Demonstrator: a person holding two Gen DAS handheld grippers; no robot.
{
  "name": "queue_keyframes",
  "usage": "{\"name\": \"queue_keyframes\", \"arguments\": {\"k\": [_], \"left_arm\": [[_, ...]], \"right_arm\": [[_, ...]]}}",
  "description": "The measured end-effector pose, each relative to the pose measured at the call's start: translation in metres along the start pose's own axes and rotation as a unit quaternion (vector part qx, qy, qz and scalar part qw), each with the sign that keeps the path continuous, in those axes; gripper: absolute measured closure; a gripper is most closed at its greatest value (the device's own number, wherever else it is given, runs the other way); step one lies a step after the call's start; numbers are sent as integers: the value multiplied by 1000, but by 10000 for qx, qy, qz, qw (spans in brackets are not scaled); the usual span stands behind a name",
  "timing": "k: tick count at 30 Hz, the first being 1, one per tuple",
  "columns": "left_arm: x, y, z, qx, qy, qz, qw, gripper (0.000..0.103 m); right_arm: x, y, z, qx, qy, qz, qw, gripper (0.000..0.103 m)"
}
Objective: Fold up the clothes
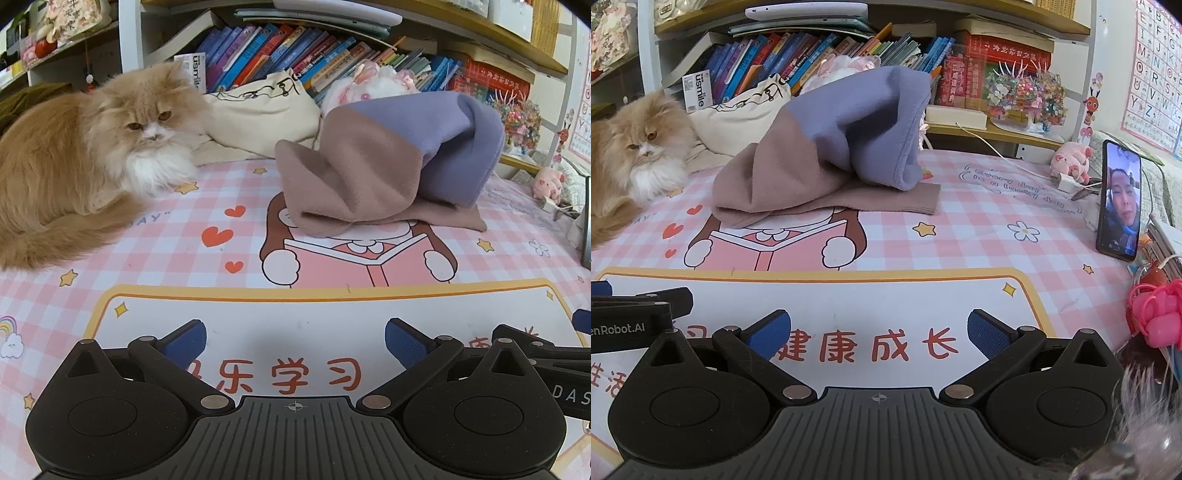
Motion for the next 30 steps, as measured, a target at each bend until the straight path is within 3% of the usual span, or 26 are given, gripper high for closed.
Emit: {"name": "queue_keyframes", "arguments": {"k": [19, 30], "left_arm": [[0, -6, -3, 243, -150, 200, 9994, 0], [5, 0, -3, 259, -101, -8, 9996, 0]], "right_arm": [[0, -2, -3, 3, 9, 1, 10000, 0], [1, -2, -5, 10, 10, -33, 10000, 0]]}}
Point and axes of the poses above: each gripper's, at about its wrist camera, not at the fingertips, and y roughly the way its jaws point, z to its right, x to its underside, the point moved 4 cm from there along y, roughly the way its jaws point, and after that the axes turned 9 degrees about y, right-handed, at the moved point
